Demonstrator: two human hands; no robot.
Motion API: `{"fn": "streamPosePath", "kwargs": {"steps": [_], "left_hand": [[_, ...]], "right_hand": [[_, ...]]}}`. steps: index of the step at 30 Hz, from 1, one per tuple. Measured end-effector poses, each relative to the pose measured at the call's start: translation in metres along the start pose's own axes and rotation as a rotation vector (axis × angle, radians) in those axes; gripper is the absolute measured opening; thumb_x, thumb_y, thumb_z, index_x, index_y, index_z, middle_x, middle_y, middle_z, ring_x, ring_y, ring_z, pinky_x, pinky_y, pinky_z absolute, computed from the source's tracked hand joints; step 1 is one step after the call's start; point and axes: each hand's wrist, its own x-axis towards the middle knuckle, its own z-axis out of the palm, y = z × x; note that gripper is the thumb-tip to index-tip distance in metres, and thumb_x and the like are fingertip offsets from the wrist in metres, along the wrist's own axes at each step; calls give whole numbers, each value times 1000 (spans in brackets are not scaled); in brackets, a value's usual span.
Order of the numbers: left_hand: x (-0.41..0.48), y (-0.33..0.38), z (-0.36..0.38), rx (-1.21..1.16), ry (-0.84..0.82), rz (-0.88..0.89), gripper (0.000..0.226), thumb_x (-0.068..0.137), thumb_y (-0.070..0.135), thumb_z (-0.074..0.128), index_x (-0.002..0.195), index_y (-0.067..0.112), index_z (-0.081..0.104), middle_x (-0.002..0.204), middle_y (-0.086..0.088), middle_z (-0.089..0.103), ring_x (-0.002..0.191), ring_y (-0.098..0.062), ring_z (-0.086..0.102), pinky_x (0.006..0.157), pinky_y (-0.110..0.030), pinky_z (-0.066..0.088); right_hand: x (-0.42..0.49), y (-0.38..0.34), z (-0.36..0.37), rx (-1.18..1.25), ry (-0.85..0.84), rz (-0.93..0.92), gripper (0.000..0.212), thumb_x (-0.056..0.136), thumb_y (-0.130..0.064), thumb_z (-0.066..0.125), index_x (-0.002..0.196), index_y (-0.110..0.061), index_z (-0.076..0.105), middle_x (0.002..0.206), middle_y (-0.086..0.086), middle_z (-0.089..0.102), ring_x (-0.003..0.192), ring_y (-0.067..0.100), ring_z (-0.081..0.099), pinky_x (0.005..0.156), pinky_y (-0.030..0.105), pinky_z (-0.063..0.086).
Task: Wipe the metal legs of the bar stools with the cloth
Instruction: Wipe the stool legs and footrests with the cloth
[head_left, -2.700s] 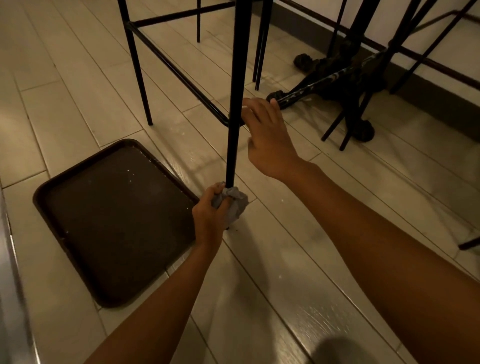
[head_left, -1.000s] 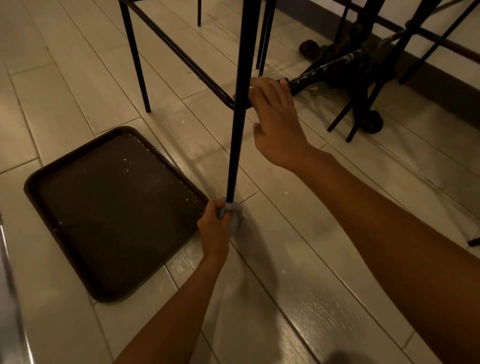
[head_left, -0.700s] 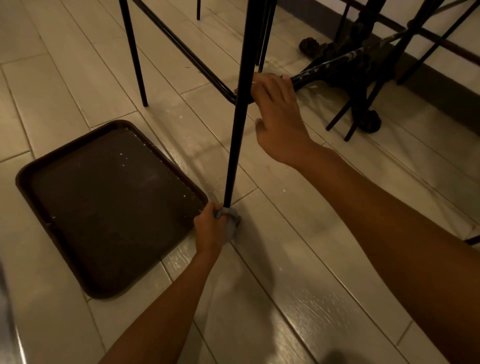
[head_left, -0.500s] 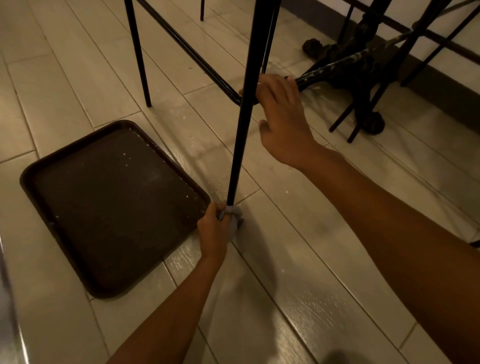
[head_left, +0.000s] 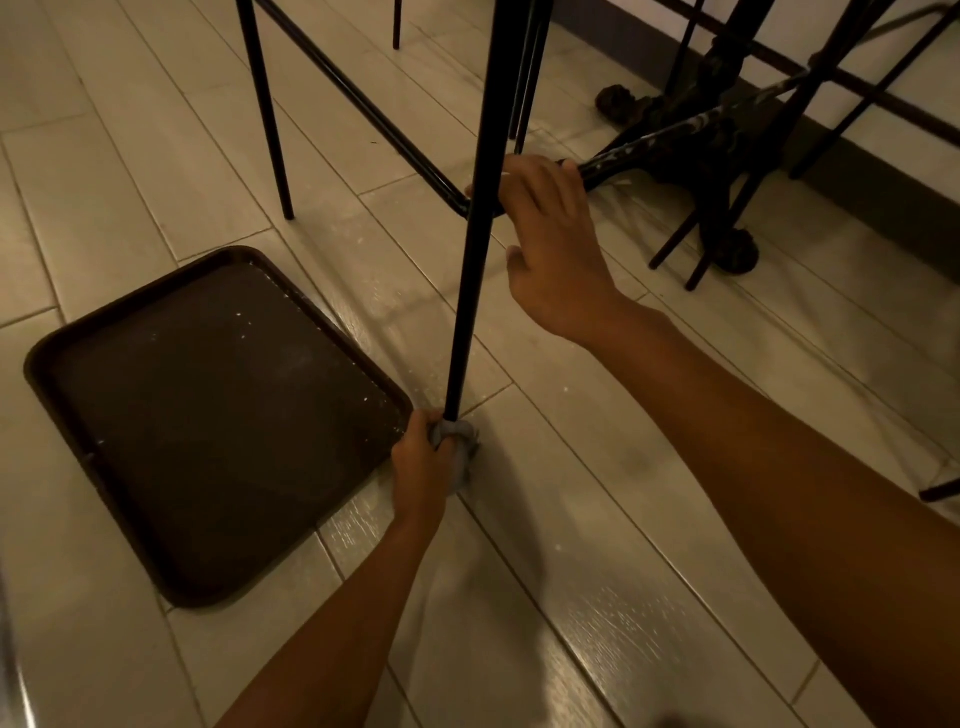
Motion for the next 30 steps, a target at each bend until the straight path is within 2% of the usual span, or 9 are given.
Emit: {"fn": "streamPosePath", "kwargs": {"steps": [5,8,11,13,16,20,24,27,30], "left_hand": [[5,3,0,-29,-47,-64,17,82,8,64,95,13,54,102,-10,64,90,-20,60,71,-24,44],[12,0,-1,29,-106,-106,21,81,10,68,98,13,55,105,-7,65,94,-17,61,70,-21,45],[15,0,-2,88,-131,-110,21,82,10,67,98,15,54,107,-8,66,100,-17,63,61,-8,40],[12,5,-4,106,-101,-88,21,80,9,68,93,18,54,101,-7,68,95,-17,65,57,-4,39],[4,21,-9,32,-43,-34,17,80,3,67,88,12,54,83,0,64,74,-8,62,49,-2,43],[1,47,-14,-3,44,94,13,84,3,61,97,4,58,92,-5,62,82,-10,58,59,1,44],[-4,83,-17,-95,167,244,15,84,2,62,98,4,60,95,2,61,88,1,57,73,4,41],[-9,114,-20,-217,186,375,15,84,-2,60,92,10,56,93,4,61,87,13,58,81,-1,43],[-8,146,-22,-299,240,472,15,83,-3,61,92,7,55,102,-8,64,95,1,60,89,-12,48]], "right_hand": [[0,0,0,-8,-4,-2,62,67,9,48,127,-7,48,137,14,43,134,33,31,116,46,7],[0,0,1,-9,-10,1,62,68,9,49,128,-9,48,137,13,43,134,31,31,117,45,6],[0,0,0,-5,-6,0,63,67,10,49,127,-9,48,137,12,43,134,30,32,117,44,6],[0,-2,0,-10,-6,1,64,67,11,49,127,-10,48,136,12,43,133,30,32,117,44,7],[0,-1,0,-28,-11,-1,66,65,11,48,127,-9,48,136,12,43,133,30,32,117,44,7],[0,-1,-2,-55,-19,-3,64,68,10,48,129,-8,46,138,13,41,135,30,29,115,37,1],[1,-3,-3,-69,-18,4,66,69,10,50,132,-9,44,139,12,39,136,29,27,113,32,-5],[1,-6,-5,-62,-36,22,67,70,10,50,134,-10,41,142,11,36,138,28,23,114,32,-6],[1,-10,-13,-56,-111,42,67,77,3,51,139,-12,34,149,9,28,142,26,14,116,35,-6]]}}
